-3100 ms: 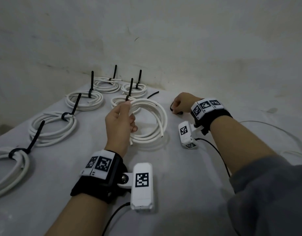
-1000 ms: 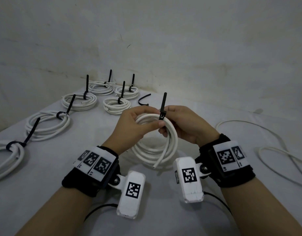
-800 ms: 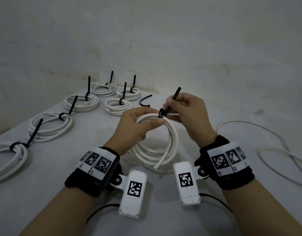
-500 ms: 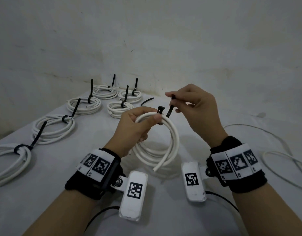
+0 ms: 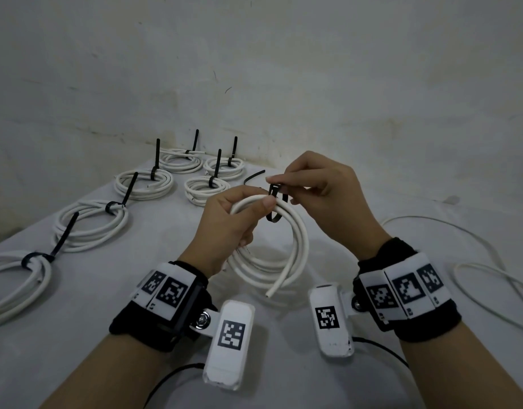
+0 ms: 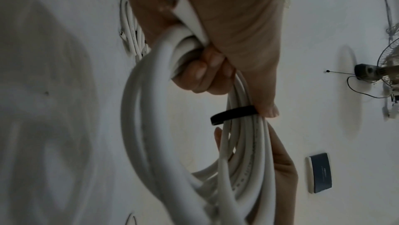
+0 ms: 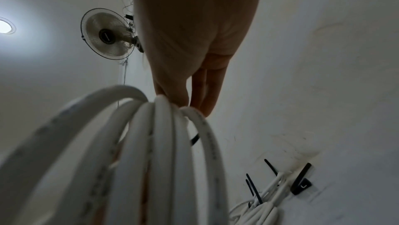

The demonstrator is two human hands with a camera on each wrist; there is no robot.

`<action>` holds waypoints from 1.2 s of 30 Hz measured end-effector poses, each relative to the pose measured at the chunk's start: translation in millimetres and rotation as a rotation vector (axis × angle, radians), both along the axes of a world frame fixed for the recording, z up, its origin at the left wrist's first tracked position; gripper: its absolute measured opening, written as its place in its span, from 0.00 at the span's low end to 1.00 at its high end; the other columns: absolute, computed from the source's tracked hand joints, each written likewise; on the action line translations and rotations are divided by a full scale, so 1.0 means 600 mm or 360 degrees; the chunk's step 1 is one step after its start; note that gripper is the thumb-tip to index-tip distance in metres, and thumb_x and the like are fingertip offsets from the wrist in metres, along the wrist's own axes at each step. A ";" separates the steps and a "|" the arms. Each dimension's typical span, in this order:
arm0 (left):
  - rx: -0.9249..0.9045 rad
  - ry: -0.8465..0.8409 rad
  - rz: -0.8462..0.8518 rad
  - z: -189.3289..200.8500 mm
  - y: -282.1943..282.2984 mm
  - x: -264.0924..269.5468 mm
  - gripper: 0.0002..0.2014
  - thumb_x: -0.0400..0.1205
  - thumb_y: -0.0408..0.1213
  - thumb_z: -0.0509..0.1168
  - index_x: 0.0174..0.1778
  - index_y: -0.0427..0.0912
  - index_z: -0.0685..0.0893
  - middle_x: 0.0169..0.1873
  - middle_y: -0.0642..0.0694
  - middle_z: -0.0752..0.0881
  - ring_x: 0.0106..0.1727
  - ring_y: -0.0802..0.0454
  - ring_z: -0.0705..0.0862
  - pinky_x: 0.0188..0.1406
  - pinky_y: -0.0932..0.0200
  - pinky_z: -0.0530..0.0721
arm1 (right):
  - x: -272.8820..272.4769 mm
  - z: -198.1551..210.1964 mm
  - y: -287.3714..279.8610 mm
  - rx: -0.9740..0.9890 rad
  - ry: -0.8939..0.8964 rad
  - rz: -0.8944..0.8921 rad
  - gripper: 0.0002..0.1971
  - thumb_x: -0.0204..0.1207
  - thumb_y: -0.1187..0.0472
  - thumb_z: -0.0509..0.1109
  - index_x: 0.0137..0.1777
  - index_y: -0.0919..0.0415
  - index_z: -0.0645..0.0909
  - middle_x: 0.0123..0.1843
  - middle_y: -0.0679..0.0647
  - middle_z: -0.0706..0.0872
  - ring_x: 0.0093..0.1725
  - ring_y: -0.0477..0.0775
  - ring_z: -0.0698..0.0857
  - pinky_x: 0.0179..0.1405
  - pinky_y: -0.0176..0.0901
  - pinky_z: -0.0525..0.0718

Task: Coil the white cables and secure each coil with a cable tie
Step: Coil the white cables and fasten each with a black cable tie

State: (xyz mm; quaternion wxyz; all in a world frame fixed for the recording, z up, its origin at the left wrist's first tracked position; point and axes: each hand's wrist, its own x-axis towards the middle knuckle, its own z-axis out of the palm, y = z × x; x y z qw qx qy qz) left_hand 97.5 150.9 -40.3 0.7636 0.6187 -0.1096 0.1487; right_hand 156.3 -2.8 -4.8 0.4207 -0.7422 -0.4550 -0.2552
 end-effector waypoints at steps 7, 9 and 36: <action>0.0023 -0.0005 -0.0003 0.005 -0.002 -0.002 0.07 0.72 0.41 0.68 0.30 0.52 0.89 0.15 0.57 0.71 0.17 0.60 0.61 0.17 0.65 0.59 | -0.003 0.003 0.000 -0.0008 0.0033 0.0037 0.10 0.73 0.68 0.72 0.53 0.61 0.89 0.41 0.55 0.84 0.39 0.45 0.82 0.35 0.44 0.82; 0.0017 0.0015 -0.0006 0.006 -0.003 -0.003 0.07 0.72 0.41 0.68 0.30 0.52 0.89 0.15 0.56 0.70 0.17 0.59 0.61 0.17 0.64 0.58 | -0.005 0.005 -0.001 -0.0020 0.0016 0.0035 0.10 0.73 0.67 0.72 0.53 0.62 0.90 0.41 0.55 0.85 0.39 0.46 0.82 0.36 0.45 0.82; -0.0045 0.0286 -0.0145 0.006 -0.003 -0.001 0.09 0.72 0.42 0.69 0.25 0.49 0.85 0.20 0.51 0.64 0.18 0.59 0.59 0.14 0.68 0.60 | -0.037 0.021 0.005 -0.0115 -0.0034 -0.0082 0.19 0.73 0.75 0.73 0.51 0.53 0.70 0.39 0.48 0.85 0.48 0.36 0.87 0.46 0.28 0.85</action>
